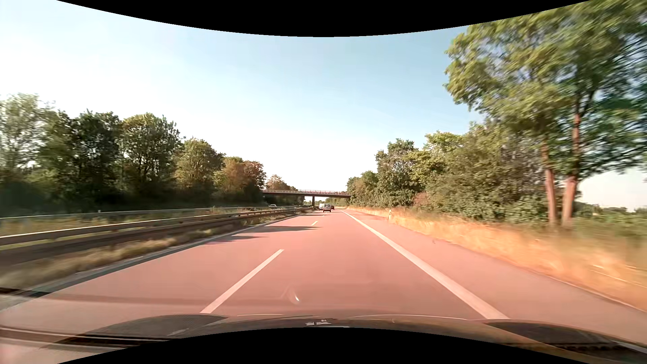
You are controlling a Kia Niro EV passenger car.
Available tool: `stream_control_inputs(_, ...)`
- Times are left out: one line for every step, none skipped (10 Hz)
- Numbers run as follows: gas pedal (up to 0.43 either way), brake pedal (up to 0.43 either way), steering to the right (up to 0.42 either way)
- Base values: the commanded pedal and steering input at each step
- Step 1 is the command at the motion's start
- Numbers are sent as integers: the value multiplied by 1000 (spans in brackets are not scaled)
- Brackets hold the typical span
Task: Follow the waypoints while adhering to traffic rules and regulations
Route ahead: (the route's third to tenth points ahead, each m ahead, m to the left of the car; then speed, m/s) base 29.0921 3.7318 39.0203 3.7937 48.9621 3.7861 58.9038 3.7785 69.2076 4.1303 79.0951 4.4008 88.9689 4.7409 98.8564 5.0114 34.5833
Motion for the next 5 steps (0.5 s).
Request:
stream_control_inputs(409, 6, -1)
stream_control_inputs(409, 6, -2)
stream_control_inputs(409, 6, -2)
stream_control_inputs(409, 6, -4)
stream_control_inputs(409, 6, -4)
